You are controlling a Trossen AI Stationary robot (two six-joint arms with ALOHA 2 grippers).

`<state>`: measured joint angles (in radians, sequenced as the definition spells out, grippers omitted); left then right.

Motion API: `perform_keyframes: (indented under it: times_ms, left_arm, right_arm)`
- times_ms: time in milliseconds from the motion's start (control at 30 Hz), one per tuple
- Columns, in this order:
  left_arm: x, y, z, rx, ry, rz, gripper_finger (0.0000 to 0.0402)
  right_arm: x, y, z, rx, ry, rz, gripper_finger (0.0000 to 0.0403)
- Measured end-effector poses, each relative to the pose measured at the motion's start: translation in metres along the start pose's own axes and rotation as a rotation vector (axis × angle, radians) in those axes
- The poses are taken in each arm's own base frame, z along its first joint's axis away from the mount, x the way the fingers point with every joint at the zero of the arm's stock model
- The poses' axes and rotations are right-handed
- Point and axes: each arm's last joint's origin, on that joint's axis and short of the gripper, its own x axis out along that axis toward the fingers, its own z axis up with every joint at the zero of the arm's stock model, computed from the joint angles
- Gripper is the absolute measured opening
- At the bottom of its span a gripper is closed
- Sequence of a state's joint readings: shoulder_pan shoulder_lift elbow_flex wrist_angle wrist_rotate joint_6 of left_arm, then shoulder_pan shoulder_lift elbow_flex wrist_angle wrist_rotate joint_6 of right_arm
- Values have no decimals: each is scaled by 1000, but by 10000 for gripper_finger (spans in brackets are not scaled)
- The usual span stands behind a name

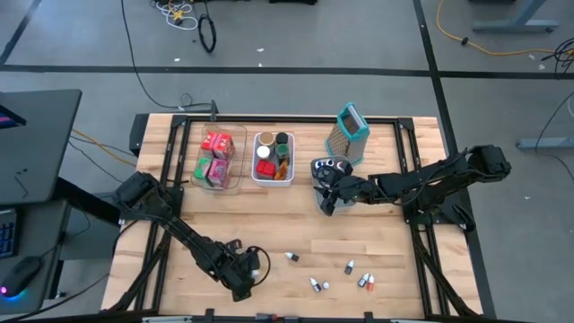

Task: Pick & Place Kitchen Items
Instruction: Put the small blue food coloring into the gray bin

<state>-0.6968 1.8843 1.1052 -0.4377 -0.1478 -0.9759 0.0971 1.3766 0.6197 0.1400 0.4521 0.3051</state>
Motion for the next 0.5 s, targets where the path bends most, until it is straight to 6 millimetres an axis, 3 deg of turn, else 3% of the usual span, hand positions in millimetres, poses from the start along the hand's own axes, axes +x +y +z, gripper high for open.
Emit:
perform_keyframes:
  times_ms: [200,500]
  left_arm:
    - [1,2,2,-6,0,5,89]
    - [1,2,2,8,0,6,97]
  right_arm:
    - [0,2,7,63,-65,20,164]
    - [-2,5,20,114,-193,61,164]
